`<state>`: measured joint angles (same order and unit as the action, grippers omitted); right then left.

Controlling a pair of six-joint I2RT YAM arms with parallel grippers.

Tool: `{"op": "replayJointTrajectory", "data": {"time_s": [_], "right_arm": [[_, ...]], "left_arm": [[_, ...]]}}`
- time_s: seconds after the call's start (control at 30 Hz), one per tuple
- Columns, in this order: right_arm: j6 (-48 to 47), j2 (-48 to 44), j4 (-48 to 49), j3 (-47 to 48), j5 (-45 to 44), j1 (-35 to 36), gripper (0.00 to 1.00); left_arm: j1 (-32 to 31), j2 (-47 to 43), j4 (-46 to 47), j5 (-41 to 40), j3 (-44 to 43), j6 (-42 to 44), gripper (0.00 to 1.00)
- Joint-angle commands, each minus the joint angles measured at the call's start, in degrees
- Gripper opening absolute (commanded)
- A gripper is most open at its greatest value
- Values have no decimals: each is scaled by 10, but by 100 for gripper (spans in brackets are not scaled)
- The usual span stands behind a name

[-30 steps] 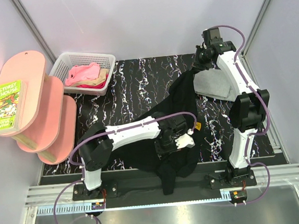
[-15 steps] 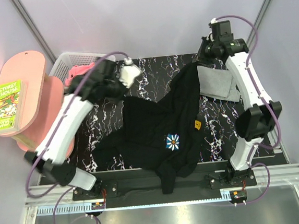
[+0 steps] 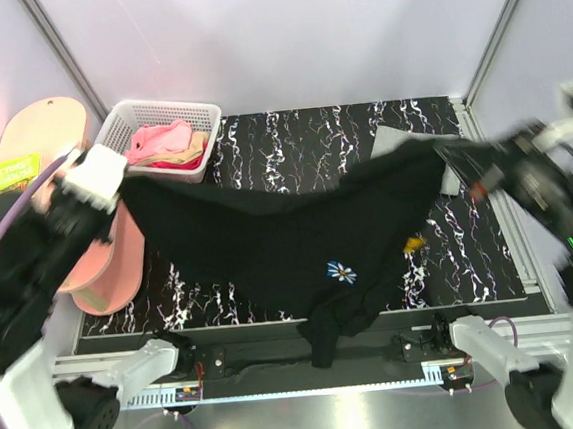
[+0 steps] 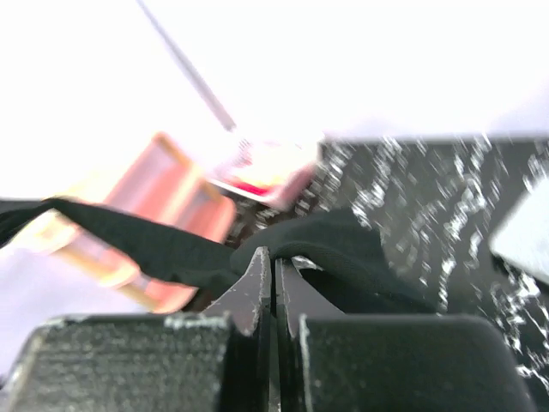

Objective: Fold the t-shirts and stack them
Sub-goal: Flatten the tshirt out

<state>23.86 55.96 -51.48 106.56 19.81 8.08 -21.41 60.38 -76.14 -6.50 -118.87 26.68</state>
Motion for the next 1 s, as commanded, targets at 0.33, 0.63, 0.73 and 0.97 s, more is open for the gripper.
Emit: {"op": "replayJointTrajectory", "data": {"time_s": [0.33, 0.63, 0.73, 0.97], "right_arm": [[5, 50, -107, 178, -44, -2, 0], [1, 214, -25, 146, -94, -3, 0], [-4, 287, -6, 129, -85, -19, 0], [7, 391, 47, 71, -57, -44, 0]], "left_arm": [[1, -102, 47, -25, 91, -17, 0], [41, 21, 286, -57, 309, 38, 0], [112, 123, 310, -18, 269, 42, 0], [177, 286, 330, -9, 196, 65, 0]]}}
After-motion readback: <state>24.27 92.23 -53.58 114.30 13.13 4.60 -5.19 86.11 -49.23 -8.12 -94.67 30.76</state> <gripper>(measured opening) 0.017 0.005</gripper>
